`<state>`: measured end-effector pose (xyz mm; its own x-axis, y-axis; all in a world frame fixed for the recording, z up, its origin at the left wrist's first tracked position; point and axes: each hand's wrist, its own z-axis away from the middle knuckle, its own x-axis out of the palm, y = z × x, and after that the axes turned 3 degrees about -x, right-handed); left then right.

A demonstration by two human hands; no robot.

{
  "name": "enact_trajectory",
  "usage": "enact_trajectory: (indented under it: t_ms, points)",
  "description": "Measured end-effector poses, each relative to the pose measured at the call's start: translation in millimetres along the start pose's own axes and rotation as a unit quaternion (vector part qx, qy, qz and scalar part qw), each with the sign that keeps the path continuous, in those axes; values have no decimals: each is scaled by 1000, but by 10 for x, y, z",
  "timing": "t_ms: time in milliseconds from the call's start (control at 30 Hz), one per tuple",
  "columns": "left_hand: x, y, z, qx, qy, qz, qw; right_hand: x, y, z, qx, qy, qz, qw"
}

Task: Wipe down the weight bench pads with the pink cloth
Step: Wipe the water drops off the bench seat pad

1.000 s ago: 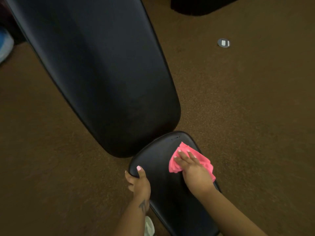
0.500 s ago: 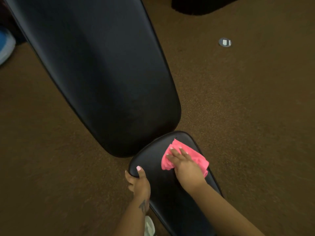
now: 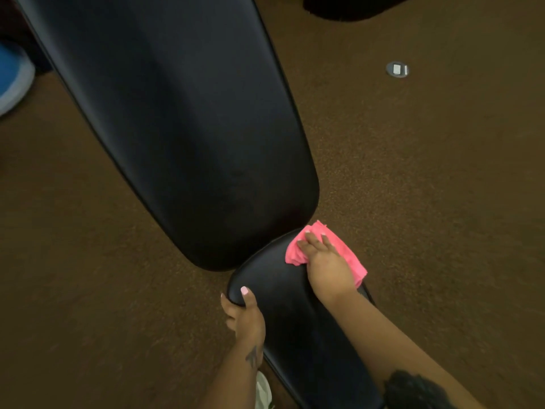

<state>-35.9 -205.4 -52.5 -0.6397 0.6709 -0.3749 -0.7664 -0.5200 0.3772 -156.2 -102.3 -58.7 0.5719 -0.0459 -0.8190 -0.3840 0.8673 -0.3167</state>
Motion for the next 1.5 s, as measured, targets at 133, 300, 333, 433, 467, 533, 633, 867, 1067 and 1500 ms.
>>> enact_trajectory:
  t_ms: [133, 300, 333, 433, 467, 533, 633, 867, 1067, 1500]
  points:
    - [6, -12, 18, 6, -1, -1, 1000, 86, 100, 261, -22, -71, 37, 997]
    - [2, -13, 5, 4, -13, 5, 1000, -78, 326, 400, 13, -41, -19, 999]
    - [4, -14, 2, 4, -11, 5, 1000, -108, 333, 344, 24, -40, -13, 999]
    - [14, -2, 0, 4, 0, 8, 1000, -131, 224, 122, 46, -2, -24, 999]
    - [19, 5, 2, 5, 3, 8, 1000, -132, 158, 72, 46, 15, -33, 998]
    - [25, 11, 5, 3, 9, 5, 1000, -97, 33, 19, 24, 18, -40, 999]
    - [21, -12, 4, 6, 12, 4, 1000, 43, -49, 165, -22, -17, -11, 1000]
    - [22, -21, 27, 13, -3, 3, 1000, 71, 292, 555, 19, -17, -29, 999]
    - [25, -4, 25, 9, 2, 7, 1000, -92, 165, 180, 56, 34, -57, 996]
    - [17, -12, 37, 7, -4, 18, 1000, -45, 270, 382, 0, -61, 15, 998]
